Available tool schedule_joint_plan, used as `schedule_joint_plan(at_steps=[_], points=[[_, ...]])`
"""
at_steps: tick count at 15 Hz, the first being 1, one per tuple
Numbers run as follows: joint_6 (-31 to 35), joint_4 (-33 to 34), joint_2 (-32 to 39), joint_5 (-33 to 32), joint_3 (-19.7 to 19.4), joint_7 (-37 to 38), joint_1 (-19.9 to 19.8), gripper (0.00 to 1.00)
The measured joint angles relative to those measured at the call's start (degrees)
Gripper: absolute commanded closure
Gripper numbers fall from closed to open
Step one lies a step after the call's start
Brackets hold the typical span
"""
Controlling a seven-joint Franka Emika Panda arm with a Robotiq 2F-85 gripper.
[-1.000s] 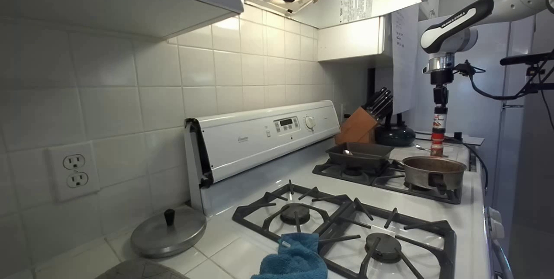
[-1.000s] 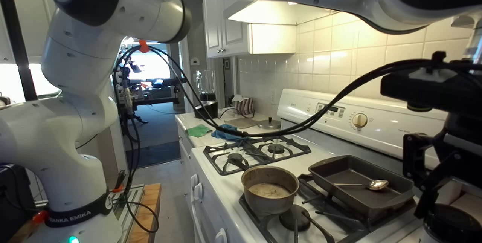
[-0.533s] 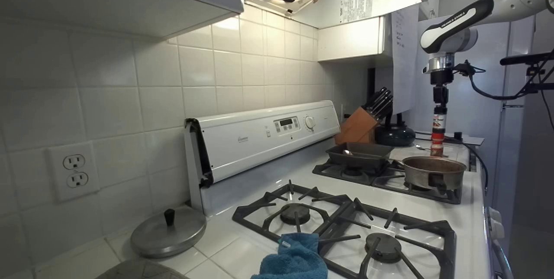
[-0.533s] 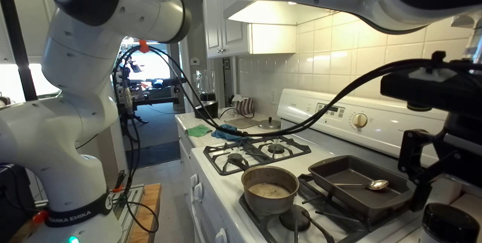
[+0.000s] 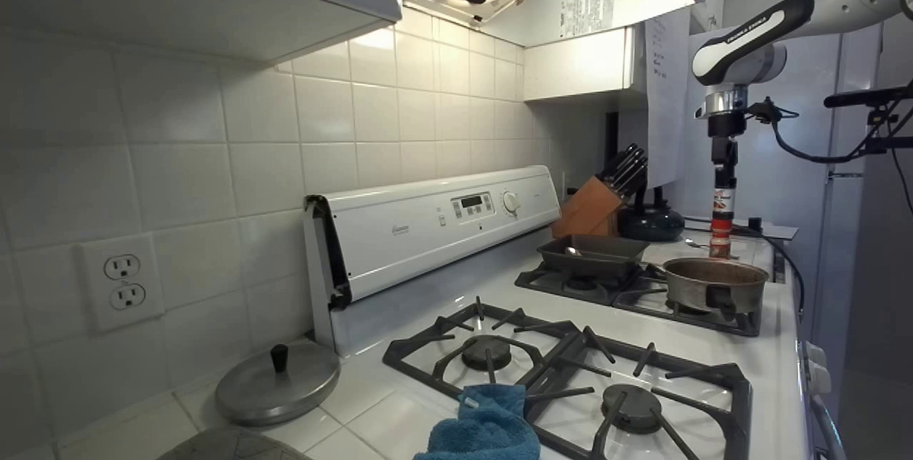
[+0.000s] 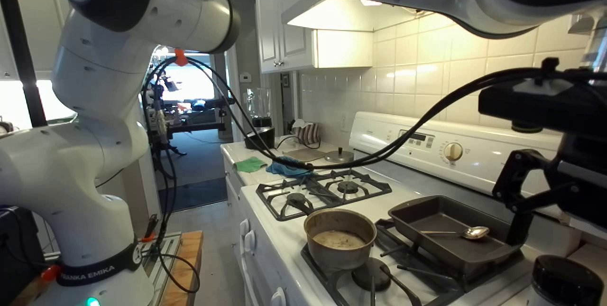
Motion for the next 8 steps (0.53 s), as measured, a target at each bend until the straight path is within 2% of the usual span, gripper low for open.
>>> schedule_joint_plan(at_steps=[5, 8], points=[[0.3, -1.6, -3.0, 0.8, 0.0, 0.0, 0.2, 0.00], [2.6, -5.0, -6.2, 2.2, 0.0, 0.1, 0.5, 0.00]])
